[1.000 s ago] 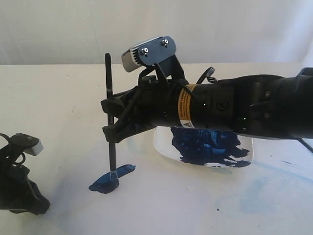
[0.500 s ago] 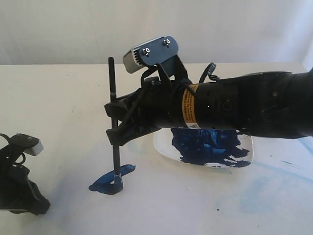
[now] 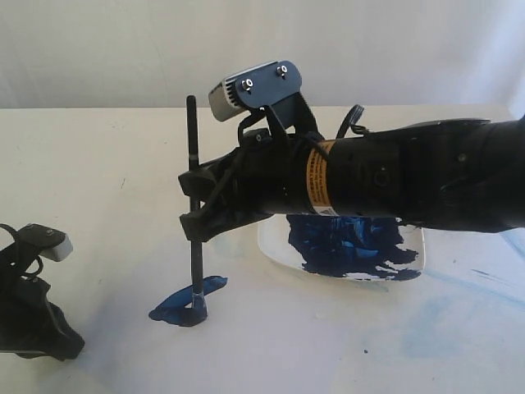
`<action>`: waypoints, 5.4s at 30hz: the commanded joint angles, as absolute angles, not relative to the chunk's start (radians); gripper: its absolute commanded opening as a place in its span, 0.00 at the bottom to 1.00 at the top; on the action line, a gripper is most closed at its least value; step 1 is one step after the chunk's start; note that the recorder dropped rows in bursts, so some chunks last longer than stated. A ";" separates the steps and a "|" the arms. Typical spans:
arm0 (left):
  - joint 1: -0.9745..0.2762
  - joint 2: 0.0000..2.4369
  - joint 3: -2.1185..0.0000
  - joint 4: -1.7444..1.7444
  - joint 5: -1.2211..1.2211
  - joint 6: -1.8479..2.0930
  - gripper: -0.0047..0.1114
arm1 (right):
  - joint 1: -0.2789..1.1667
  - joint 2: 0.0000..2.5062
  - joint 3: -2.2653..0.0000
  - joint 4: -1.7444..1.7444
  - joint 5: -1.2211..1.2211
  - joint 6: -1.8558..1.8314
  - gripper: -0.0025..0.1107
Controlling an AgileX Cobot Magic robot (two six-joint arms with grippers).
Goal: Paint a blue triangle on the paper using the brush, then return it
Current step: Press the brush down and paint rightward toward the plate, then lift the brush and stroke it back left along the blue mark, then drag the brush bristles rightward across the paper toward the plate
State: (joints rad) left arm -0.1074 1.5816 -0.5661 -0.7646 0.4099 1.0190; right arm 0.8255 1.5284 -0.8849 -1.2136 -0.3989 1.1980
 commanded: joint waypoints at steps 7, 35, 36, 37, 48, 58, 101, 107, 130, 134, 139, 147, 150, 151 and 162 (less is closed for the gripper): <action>-0.116 1.588 -0.558 -0.761 0.438 1.022 0.04 | 0.826 1.492 -0.882 -1.342 -0.329 1.295 0.02; -0.116 1.588 -0.558 -0.761 0.445 1.022 0.04 | 0.826 1.436 -0.882 -1.392 -0.233 1.358 0.02; -0.116 1.588 -0.558 -0.761 0.445 1.022 0.04 | 0.826 1.433 -0.882 -1.392 -0.231 1.358 0.02; -0.116 1.588 -0.558 -0.761 0.445 1.022 0.04 | 0.826 1.433 -0.882 -1.392 -0.221 1.358 0.02; -0.116 1.588 -0.558 -0.769 0.445 1.022 0.04 | 0.826 1.376 -0.882 -1.392 -0.197 1.358 0.02; -0.116 1.588 -0.558 -0.769 0.445 1.022 0.04 | 0.826 1.377 -0.882 -1.388 -0.202 1.358 0.02; -0.116 1.588 -0.558 -0.777 0.439 1.022 0.04 | 0.828 1.381 -0.886 -1.180 -0.005 1.439 0.02; -0.116 1.588 -0.558 -0.777 0.444 1.022 0.04 | 0.828 1.430 -0.888 -1.189 -0.068 1.415 0.02; -0.116 1.588 -0.558 -0.777 0.463 1.022 0.04 | 0.828 1.503 -0.977 -1.160 -0.109 1.275 0.02; -0.116 1.588 -0.558 -0.777 0.463 1.022 0.04 | 0.828 1.514 -0.981 -1.160 -0.118 1.257 0.02; -0.116 1.588 -0.558 -0.777 0.463 1.022 0.04 | 0.828 1.514 -1.002 -1.160 -0.121 1.257 0.02; -0.116 1.588 -0.558 -0.777 0.463 1.022 0.04 | 0.828 1.535 -1.011 -1.160 -0.132 1.257 0.02; -0.116 1.588 -0.558 -0.777 0.463 1.022 0.04 | 0.828 1.561 -1.011 -1.160 -0.167 1.257 0.02; -0.116 1.588 -0.558 -0.777 0.465 1.022 0.04 | 0.828 1.563 -1.011 -1.160 -0.165 1.257 0.02; -0.116 1.588 -0.558 -0.777 0.465 1.022 0.04 | 0.828 1.547 -1.001 -1.160 -0.088 1.259 0.02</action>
State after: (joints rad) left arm -0.1074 1.5859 -0.5661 -0.7685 0.4406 1.0190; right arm 0.8255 1.5612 -1.0032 -1.1556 -0.1266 1.2707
